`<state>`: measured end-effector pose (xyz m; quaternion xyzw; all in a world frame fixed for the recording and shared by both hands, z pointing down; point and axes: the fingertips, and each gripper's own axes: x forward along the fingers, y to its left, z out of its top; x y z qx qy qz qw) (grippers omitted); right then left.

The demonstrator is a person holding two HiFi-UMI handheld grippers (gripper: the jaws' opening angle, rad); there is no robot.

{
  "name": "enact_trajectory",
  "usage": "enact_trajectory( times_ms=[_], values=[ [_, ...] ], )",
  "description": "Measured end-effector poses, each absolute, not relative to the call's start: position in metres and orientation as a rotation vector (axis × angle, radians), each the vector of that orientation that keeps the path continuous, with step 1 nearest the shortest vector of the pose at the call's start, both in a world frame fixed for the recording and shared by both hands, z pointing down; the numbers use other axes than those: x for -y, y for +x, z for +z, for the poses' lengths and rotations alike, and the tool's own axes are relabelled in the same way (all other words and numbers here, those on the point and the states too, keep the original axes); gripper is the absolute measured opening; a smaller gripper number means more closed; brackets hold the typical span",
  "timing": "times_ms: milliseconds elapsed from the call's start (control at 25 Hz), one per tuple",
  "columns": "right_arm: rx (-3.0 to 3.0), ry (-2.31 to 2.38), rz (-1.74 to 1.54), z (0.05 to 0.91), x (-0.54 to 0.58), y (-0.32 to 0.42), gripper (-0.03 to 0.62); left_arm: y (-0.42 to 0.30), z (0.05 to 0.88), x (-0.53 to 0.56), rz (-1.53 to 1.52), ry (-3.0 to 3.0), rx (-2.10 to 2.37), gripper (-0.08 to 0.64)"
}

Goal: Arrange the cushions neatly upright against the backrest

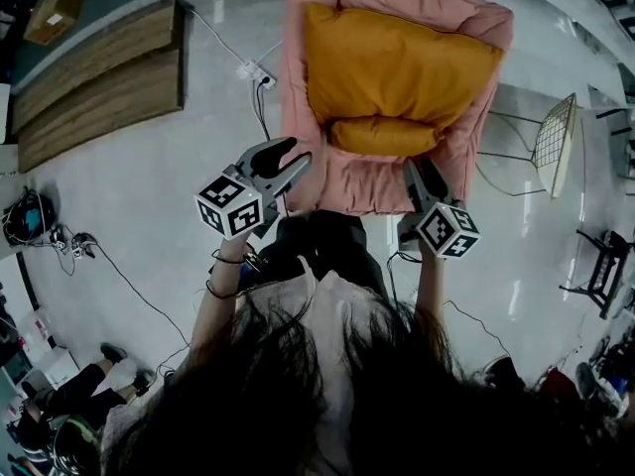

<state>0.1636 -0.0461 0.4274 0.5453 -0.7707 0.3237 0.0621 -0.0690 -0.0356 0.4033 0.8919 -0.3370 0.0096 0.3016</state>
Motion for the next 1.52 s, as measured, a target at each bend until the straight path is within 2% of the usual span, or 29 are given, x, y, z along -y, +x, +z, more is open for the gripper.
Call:
enact_trajectory(
  times_ms=[360,480,600,720,920,1240,1520],
  values=[
    [2.529,1.560,0.815,0.353,-0.014,0.065,0.182,-0.115,0.350,-0.024,0.013,2.476,0.888,0.176],
    [2.546,1.558,0.786,0.344,-0.034,0.044,0.169,-0.120,0.346,-0.043,0.006,2.497,0.855,0.155],
    [2.543,1.528,0.766,0.342,-0.051,0.032,0.156,-0.127,0.349,-0.052,-0.029,2.483,0.877,0.101],
    [2.531,1.513,0.740,0.341,-0.067,0.033,0.130,-0.125,0.353,-0.061,-0.015,2.471,0.906,0.075],
    [2.541,1.480,0.707,0.335,-0.083,0.036,0.096,-0.107,0.352,-0.092,0.057,2.515,0.889,0.075],
    [2.599,1.351,0.620,0.327,-0.113,0.036,0.091,-0.077,0.343,-0.131,0.067,2.524,0.879,0.074],
    [2.619,1.340,0.631,0.327,-0.175,0.084,0.091,-0.034,0.333,-0.179,0.109,2.543,0.923,0.074]
  ],
)
